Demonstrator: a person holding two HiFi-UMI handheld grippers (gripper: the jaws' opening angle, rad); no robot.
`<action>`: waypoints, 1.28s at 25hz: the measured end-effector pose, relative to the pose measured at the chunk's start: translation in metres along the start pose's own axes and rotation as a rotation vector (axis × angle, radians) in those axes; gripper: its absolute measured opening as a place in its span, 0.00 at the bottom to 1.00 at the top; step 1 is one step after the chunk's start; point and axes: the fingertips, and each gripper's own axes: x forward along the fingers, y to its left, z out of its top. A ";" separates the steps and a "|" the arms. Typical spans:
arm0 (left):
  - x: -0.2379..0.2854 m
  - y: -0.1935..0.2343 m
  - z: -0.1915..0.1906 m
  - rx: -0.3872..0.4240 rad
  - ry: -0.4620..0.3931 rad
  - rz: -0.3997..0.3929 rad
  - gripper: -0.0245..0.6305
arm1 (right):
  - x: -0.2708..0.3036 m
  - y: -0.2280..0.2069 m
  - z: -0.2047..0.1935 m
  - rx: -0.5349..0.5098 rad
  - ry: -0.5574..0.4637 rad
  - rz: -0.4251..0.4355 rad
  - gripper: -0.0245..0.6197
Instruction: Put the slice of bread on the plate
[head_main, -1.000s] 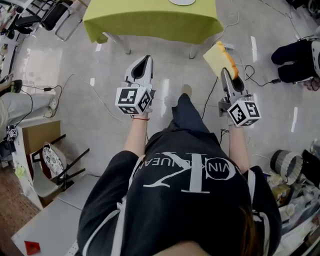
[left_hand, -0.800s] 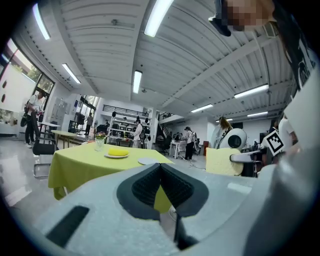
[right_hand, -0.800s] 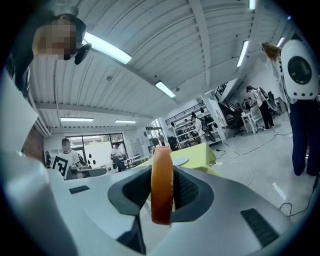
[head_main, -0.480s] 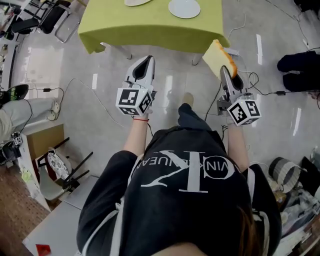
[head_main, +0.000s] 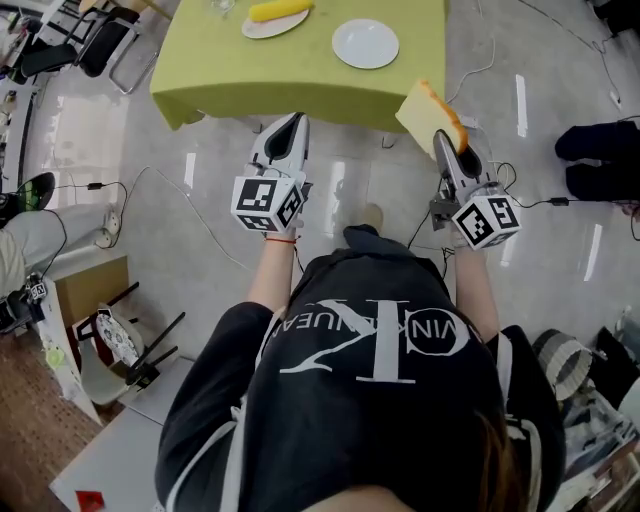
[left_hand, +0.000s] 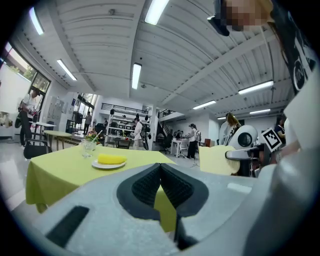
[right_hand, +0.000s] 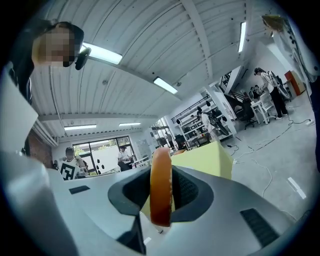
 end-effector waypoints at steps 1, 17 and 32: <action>0.002 0.002 0.000 0.000 -0.001 0.007 0.05 | 0.004 -0.003 -0.001 0.002 0.006 0.006 0.19; 0.012 0.005 -0.015 -0.015 0.063 0.032 0.05 | 0.042 -0.014 -0.009 0.097 0.053 0.065 0.19; 0.107 0.061 -0.004 -0.031 0.079 -0.061 0.05 | 0.138 -0.039 -0.003 0.159 0.109 0.028 0.19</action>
